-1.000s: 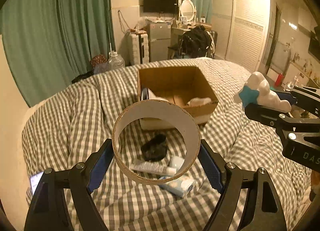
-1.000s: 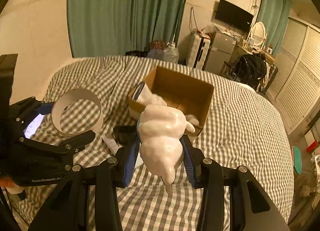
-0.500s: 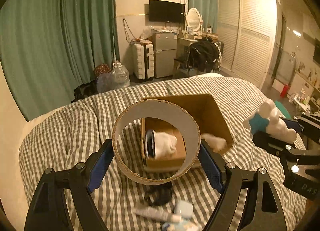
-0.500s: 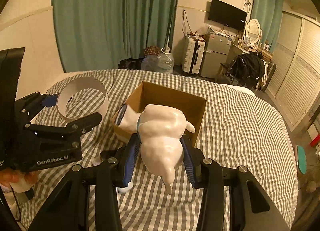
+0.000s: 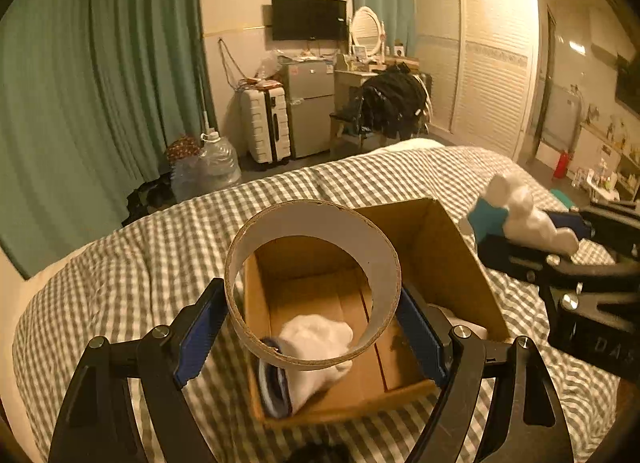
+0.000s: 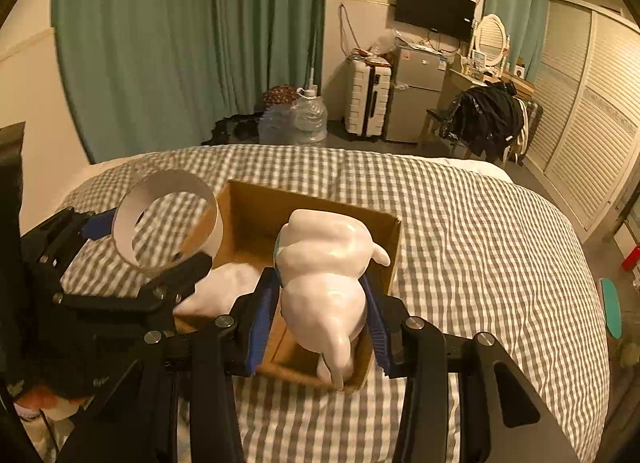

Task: Organize objects
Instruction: 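Lower the tape roll and plush toy into the box and release both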

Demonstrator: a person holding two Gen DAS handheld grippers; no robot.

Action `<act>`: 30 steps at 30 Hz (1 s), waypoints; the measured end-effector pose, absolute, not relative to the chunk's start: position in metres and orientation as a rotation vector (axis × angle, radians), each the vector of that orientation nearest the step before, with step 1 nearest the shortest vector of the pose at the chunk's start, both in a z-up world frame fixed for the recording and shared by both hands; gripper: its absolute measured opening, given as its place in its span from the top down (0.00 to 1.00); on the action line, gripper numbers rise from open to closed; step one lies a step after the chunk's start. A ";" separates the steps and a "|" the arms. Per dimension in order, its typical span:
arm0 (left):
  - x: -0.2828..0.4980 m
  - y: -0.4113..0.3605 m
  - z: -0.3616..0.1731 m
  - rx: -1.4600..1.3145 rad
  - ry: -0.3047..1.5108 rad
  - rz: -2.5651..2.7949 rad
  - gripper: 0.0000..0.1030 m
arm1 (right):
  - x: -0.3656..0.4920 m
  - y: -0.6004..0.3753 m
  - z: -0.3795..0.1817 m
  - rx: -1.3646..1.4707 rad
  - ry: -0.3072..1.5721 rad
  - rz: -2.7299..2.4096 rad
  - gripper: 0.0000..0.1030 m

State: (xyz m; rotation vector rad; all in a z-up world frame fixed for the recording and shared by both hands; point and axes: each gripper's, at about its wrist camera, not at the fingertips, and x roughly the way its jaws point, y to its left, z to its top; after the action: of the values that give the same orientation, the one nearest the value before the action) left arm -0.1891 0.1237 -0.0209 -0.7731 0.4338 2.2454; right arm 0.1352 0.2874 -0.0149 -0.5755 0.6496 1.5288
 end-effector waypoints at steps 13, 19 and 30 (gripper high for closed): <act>-0.229 0.168 -0.072 -0.885 0.508 2.149 0.18 | 0.164 0.361 -0.068 -0.583 0.752 1.498 0.60; -0.241 0.175 -0.086 -0.943 0.489 2.119 0.16 | 0.172 0.380 -0.090 -0.574 0.793 1.501 0.59; -0.228 0.147 -0.034 -0.919 0.454 2.165 0.03 | 0.189 0.356 -0.053 -0.445 0.766 1.491 0.38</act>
State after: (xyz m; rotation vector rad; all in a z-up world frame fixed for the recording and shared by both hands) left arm -0.2275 0.1473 -0.0337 -0.9195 0.4542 2.1655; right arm 0.1885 0.3557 -0.0525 -0.4455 0.7659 1.4915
